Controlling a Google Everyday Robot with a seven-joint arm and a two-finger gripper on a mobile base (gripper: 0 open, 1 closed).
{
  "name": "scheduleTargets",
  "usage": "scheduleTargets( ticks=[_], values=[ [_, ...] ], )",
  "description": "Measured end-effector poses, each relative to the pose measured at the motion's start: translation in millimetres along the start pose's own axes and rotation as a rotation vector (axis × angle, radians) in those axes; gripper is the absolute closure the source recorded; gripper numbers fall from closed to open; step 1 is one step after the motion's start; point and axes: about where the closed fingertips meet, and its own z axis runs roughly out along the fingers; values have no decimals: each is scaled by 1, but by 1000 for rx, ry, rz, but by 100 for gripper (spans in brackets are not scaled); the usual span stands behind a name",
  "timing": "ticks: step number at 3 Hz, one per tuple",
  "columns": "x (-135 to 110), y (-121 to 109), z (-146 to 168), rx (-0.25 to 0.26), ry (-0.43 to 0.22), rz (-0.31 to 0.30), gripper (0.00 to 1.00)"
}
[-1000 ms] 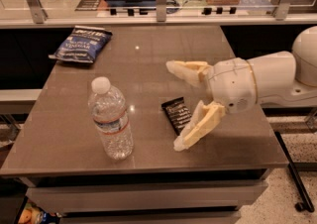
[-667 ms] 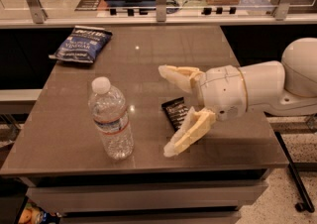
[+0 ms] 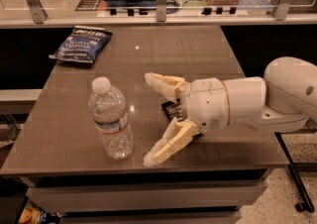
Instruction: Move water bottle near blue chip bag
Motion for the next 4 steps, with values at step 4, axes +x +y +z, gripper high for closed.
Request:
scheduleTargets(
  ticks=[4],
  values=[
    [-8,2,48,-54,-68,-21,39]
  ],
)
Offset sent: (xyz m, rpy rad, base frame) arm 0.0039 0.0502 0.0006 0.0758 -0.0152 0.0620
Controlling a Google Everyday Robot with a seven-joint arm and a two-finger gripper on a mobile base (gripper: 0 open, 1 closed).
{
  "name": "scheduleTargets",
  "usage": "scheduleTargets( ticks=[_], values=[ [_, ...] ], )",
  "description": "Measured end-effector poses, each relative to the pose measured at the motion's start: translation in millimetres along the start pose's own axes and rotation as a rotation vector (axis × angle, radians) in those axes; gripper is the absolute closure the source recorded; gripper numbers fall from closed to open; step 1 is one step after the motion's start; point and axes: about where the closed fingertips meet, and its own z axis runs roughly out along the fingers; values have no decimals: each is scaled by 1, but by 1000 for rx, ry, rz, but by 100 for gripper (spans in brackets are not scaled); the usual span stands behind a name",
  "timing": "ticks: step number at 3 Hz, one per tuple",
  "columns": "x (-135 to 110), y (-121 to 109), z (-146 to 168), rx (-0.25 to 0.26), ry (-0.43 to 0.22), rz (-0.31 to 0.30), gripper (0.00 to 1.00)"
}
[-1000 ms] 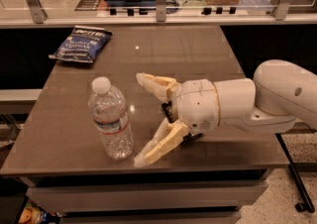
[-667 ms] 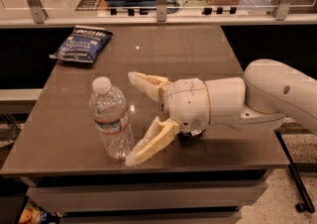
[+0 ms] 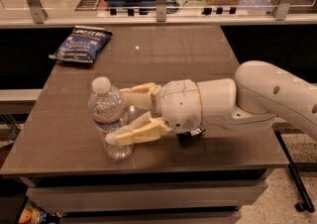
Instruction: Move water bottle near blue chip bag
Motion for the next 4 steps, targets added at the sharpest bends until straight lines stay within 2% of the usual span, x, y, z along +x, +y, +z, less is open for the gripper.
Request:
scheduleTargets(
  ticks=[2,3,4],
  values=[
    [-3,2,4,-8,2,-6,85],
    [-4,3,6,-12,3,-8,100],
    [-4,3,6,-12,3,-9,100]
  ],
)
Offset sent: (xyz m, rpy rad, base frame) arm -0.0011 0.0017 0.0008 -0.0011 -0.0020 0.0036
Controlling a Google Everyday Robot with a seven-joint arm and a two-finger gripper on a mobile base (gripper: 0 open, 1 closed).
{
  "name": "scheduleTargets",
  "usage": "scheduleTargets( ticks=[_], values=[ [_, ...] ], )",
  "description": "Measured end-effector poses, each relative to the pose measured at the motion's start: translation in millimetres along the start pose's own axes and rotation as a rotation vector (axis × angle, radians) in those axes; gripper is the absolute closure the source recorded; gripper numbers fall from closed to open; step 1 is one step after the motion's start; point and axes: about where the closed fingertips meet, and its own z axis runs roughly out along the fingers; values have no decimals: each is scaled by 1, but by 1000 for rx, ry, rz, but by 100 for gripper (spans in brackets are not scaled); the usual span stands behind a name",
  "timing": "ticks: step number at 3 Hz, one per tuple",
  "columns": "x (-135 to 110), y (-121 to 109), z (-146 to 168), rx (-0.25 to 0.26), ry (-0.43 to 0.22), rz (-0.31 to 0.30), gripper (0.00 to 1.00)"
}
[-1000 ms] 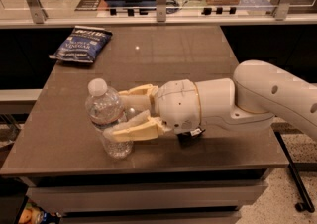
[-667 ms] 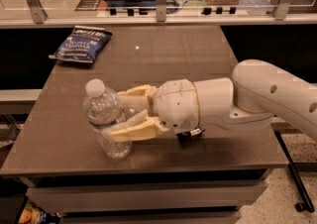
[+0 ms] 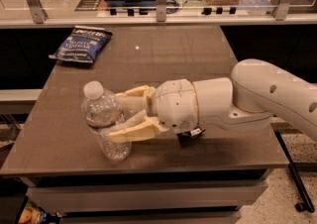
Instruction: Move water bottle near blue chip bag
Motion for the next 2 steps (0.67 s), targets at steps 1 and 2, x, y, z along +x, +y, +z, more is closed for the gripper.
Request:
scheduleTargets(
  ticks=[1,2],
  values=[
    [-3,-4,-1,9,-2,0,100],
    [-17,-31,-17,86,-42,0,100]
  ],
)
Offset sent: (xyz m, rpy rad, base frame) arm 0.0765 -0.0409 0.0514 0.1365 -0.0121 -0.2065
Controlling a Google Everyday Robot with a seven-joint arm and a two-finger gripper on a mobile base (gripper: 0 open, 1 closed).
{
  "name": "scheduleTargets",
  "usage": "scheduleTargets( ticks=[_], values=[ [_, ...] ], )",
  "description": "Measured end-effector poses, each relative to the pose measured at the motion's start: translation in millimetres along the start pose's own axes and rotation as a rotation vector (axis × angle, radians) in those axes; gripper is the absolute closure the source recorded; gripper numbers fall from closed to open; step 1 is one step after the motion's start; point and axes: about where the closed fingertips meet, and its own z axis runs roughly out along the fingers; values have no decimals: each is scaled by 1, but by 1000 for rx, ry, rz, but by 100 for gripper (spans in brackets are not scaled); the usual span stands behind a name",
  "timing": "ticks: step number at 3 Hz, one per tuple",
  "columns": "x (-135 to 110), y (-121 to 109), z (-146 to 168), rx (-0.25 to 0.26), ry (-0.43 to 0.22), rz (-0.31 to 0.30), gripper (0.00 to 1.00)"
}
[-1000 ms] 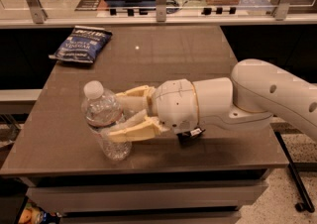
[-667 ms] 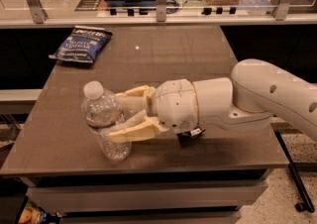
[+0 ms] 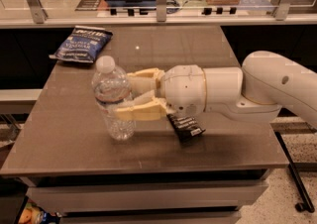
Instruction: Move water bottle near blue chip bag
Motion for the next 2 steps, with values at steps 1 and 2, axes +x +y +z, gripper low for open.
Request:
scheduleTargets(
  ticks=[1,2],
  values=[
    [-13,-44,-24,107,-39,6,100],
    [-23,-89,-46,200,-21,16,100]
  ],
)
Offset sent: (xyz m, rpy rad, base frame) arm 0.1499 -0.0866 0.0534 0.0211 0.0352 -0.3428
